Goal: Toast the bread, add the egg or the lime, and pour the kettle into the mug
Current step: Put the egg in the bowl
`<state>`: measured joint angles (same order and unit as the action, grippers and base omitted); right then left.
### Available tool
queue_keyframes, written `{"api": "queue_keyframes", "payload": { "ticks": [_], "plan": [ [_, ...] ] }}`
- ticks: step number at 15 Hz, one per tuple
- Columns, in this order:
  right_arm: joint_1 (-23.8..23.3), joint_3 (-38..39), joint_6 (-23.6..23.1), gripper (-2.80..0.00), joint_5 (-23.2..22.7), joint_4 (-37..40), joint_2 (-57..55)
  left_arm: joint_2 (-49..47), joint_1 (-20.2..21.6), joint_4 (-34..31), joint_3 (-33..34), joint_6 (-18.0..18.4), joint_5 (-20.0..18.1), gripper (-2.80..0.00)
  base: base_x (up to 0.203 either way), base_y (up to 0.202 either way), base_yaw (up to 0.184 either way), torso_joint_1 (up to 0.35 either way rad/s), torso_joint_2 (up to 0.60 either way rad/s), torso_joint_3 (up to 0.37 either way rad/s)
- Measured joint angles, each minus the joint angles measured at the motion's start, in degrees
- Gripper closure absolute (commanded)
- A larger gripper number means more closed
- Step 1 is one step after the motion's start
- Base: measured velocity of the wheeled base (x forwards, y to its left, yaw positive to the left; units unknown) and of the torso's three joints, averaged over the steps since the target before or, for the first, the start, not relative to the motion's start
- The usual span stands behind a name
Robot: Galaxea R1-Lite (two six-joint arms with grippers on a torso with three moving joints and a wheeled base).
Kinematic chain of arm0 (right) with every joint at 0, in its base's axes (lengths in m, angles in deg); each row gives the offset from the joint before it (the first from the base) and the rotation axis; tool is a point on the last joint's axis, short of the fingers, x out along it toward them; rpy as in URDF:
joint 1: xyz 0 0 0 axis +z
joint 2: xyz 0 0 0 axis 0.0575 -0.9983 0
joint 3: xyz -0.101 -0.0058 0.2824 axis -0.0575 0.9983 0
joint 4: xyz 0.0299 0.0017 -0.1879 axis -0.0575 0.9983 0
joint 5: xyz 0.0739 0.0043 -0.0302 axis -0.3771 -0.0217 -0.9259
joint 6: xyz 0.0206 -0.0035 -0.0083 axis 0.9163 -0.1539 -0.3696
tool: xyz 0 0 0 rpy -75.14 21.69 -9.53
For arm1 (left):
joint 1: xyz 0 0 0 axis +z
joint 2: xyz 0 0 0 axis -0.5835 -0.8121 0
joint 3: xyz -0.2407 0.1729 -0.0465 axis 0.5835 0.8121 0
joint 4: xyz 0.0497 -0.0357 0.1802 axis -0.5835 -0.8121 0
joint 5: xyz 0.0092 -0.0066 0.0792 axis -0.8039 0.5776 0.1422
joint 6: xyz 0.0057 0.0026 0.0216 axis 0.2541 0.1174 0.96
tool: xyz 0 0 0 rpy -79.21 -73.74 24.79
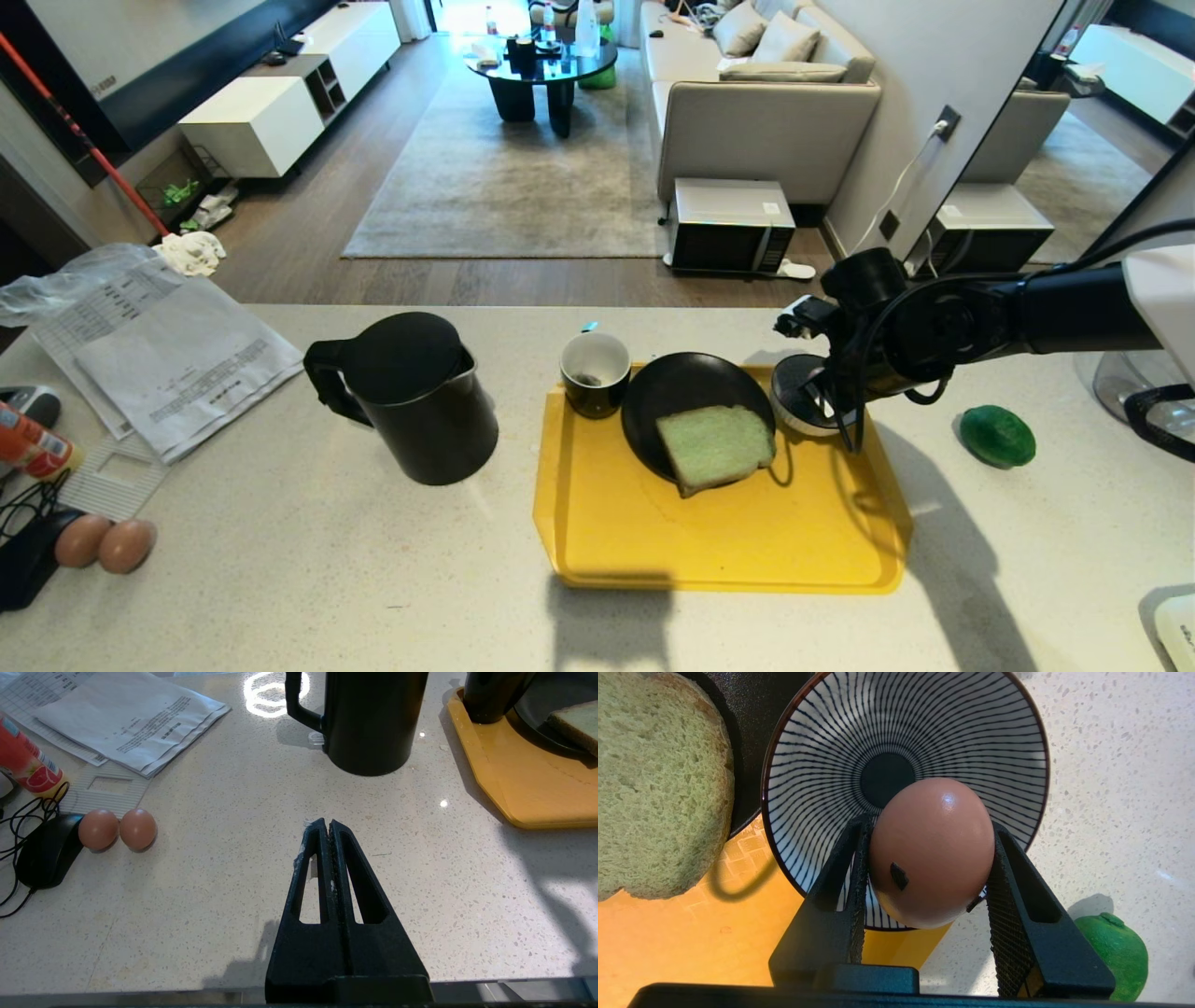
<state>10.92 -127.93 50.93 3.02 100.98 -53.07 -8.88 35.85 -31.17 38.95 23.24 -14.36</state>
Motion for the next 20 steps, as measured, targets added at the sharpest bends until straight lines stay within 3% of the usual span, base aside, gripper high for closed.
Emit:
{"api": "queue_keyframes", "payload": {
  "ticks": [11, 12, 20],
  "plan": [
    [0.09, -0.14, -0.04, 0.0, 0.14, 0.0, -1.39, 0.0, 0.0, 0.0, 0.0, -0.02, 0.02, 0.0, 0.0, 0.0, 0.0, 0.0, 0.0, 0.0],
    [0.11, -0.14, -0.09, -2.8, 0.16, 0.0, -1.43, 0.0, 0.0, 0.0, 0.0, 0.0, 0.02, 0.0, 0.0, 0.0, 0.0, 0.0, 0.0, 0.0],
    [0.22, 0.08, -0.11, -2.8, 0.38, -0.07, -1.0, 0.0, 0.0, 0.0, 0.0, -0.02, 0.0, 0.0, 0.0, 0.0, 0.0, 0.0, 0.0, 0.0]
  ]
}}
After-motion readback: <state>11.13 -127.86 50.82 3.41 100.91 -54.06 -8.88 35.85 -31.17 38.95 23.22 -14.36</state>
